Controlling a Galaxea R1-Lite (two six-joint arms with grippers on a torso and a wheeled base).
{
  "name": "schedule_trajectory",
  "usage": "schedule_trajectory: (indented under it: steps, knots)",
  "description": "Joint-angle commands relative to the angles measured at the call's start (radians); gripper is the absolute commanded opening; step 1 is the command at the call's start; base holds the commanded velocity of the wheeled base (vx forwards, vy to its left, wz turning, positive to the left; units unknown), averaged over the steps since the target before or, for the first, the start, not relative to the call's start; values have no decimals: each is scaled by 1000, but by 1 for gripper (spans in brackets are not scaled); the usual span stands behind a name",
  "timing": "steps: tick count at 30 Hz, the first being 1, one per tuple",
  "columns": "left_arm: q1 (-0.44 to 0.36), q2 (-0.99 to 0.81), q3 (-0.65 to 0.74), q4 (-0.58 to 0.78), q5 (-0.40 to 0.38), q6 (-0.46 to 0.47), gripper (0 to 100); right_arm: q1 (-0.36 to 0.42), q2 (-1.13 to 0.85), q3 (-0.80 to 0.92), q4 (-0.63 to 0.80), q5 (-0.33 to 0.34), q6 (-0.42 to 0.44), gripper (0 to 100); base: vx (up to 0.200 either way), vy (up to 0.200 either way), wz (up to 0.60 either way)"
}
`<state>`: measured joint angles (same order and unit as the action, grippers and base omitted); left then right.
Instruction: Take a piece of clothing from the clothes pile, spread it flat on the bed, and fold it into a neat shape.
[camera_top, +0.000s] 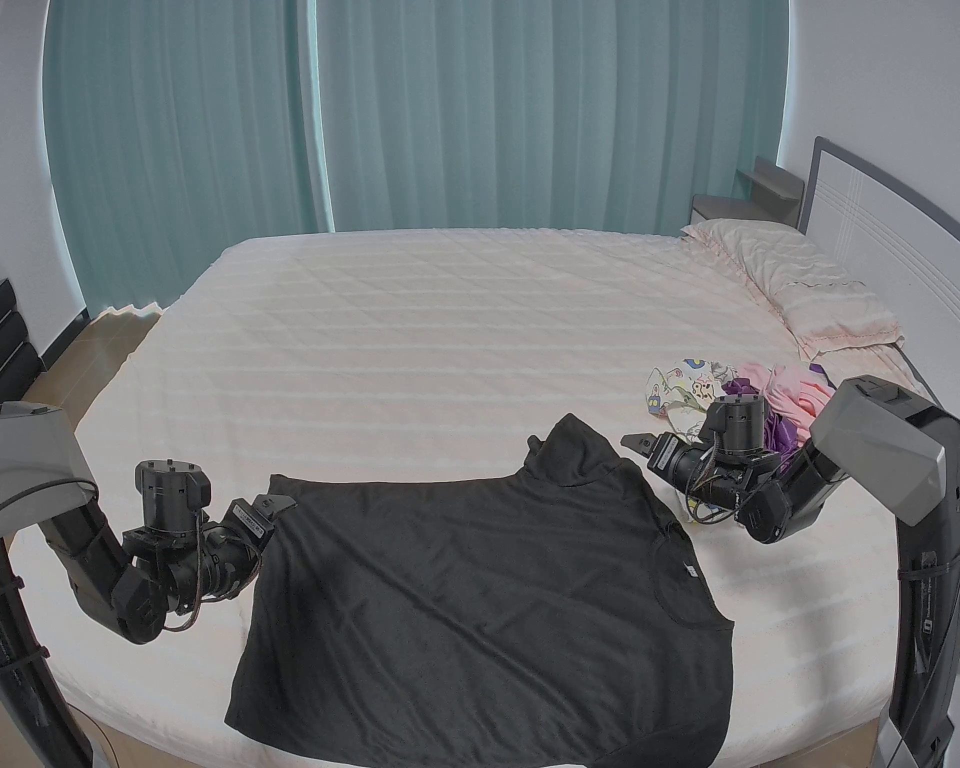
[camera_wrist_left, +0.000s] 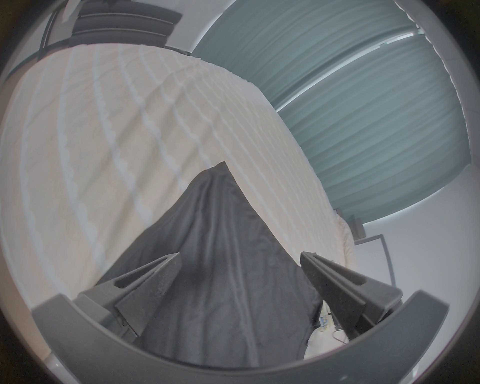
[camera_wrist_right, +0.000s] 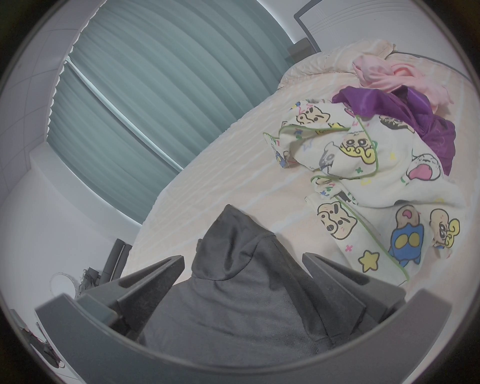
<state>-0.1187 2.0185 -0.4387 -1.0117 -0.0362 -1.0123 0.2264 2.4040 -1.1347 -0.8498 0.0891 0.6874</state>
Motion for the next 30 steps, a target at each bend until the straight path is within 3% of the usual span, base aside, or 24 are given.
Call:
schedule_trajectory:
  steps: [1,8,18,29,30]
  knots:
    - [-15,-41,51,-24,-7,-55,100,13,49,-33,14,-17,-8,100,0,0,0]
    - [-10,-38,55,-31,-22,-104,100,25,56,-43,15,-20,-12,100,171,0,0]
    - [-12,-29,63,-33,-22,-104,100,25,121,-94,15,-20,-100,100,0,0,0]
    - [-13,0,63,-33,-21,-100,100,41,202,-240,75,-19,-108,100,0,0,0]
    - [-13,3,63,-33,-21,-100,100,41,211,-251,90,-19,-108,0,0,0,0]
